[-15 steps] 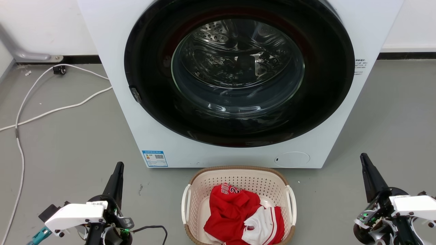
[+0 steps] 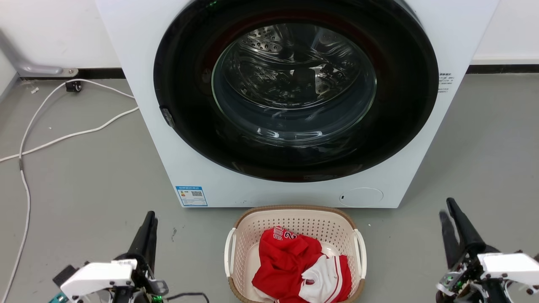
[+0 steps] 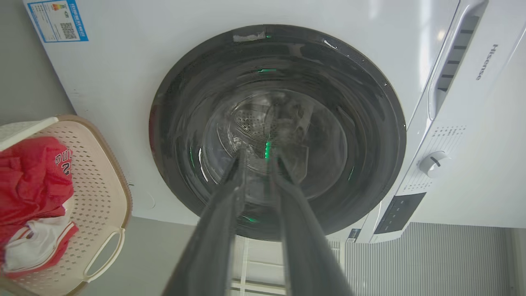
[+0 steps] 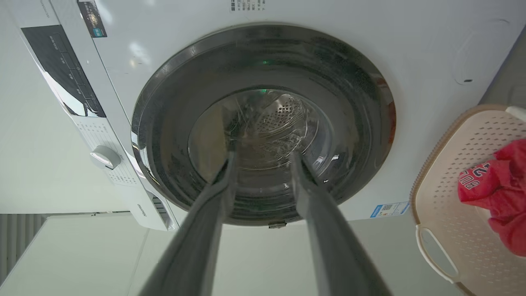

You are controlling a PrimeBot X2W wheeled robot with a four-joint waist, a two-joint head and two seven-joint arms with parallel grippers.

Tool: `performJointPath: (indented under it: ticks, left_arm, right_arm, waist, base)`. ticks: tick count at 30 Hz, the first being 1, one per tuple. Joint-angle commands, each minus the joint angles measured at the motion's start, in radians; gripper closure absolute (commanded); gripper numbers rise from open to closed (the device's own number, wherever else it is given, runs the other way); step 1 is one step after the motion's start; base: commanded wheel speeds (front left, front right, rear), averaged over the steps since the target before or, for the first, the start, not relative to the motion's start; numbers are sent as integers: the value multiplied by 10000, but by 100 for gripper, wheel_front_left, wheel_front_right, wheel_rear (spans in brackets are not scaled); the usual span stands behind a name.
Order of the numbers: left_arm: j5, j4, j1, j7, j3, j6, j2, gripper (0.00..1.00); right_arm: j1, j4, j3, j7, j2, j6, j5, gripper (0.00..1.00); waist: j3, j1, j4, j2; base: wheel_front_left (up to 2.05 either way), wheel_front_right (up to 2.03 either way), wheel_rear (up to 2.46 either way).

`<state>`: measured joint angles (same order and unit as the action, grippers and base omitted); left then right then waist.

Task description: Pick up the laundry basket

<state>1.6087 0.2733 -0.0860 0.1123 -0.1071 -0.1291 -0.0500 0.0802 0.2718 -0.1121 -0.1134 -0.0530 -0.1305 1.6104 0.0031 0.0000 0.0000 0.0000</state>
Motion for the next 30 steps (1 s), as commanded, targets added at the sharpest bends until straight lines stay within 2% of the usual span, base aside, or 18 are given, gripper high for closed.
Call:
performJointPath:
  ticks: [1, 7, 12, 30]
  left_arm:
    - [-21, -115, -96, -94, 80, -1, -10, 0]
    - [-246, -296, -125, -413, 374, -2, -18, 0]
    - [-963, -562, -155, -655, 525, -4, -29, 0]
    - [-4867, -1261, -247, -1372, 939, -8, -20, 0]
  right_arm:
    - [67, -144, 62, 104, -1, -2, -13, 0]
    - [-37, -380, 250, 419, 1, -2, -197, 0]
    - [-106, -548, 291, 659, 2, -2, -803, 0]
    - [-228, -1235, 345, 1378, 7, -2, -5470, 0]
  waist:
    - [2, 1, 0, 0]
    - [5, 1, 4, 0]
    - [9, 1, 13, 0]
    - [36, 1, 4, 0]
  base:
    - [0, 0, 0]
    - [0, 0, 0]
    - [0, 0, 0]
    - [0, 0, 0]
